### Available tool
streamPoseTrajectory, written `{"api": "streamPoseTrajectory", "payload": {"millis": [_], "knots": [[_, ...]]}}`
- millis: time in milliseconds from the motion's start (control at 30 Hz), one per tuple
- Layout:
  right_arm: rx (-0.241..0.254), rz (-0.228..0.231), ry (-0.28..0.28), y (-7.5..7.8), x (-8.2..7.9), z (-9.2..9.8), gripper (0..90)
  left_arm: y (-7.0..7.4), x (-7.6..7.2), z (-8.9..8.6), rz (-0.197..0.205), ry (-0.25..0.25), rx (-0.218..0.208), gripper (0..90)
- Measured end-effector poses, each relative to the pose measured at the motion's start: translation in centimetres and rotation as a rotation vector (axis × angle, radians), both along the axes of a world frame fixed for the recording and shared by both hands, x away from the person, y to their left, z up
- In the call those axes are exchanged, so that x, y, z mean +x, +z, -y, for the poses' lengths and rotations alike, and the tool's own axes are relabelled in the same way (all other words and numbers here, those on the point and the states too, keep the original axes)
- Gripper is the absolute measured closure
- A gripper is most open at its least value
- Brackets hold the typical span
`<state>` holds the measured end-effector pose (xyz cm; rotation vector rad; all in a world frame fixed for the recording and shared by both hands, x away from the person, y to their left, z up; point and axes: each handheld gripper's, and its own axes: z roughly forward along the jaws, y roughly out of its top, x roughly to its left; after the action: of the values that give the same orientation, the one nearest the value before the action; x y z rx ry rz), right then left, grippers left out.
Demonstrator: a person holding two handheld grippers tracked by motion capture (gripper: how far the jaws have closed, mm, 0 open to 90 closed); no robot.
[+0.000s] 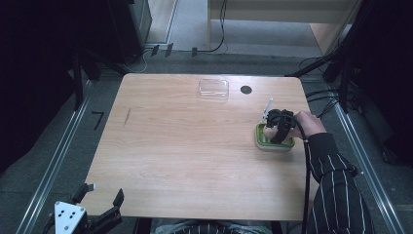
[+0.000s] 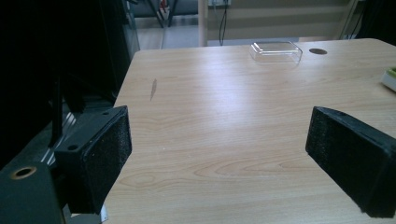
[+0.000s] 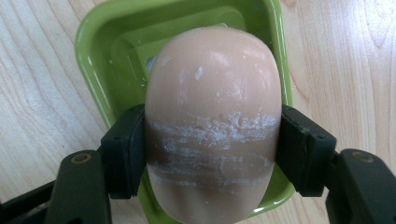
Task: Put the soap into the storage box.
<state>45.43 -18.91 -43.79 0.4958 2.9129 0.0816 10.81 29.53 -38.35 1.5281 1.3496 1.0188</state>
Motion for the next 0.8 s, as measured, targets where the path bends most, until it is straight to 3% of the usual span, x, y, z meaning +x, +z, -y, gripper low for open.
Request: {"api": "streamPoseTrajectory", "payload": {"millis": [567, 800], "knots": [[0.001, -0.009, -0.029, -0.72, 0.31, 0.21, 32.9, -0.05, 0.08, -0.09, 0.005, -0.007, -0.003, 7.2], [0.007, -0.011, -0.047, -0.42, 0.30, 0.13, 28.2, -0.05, 0.10, -0.08, 0.005, -0.008, -0.005, 7.2]]}}
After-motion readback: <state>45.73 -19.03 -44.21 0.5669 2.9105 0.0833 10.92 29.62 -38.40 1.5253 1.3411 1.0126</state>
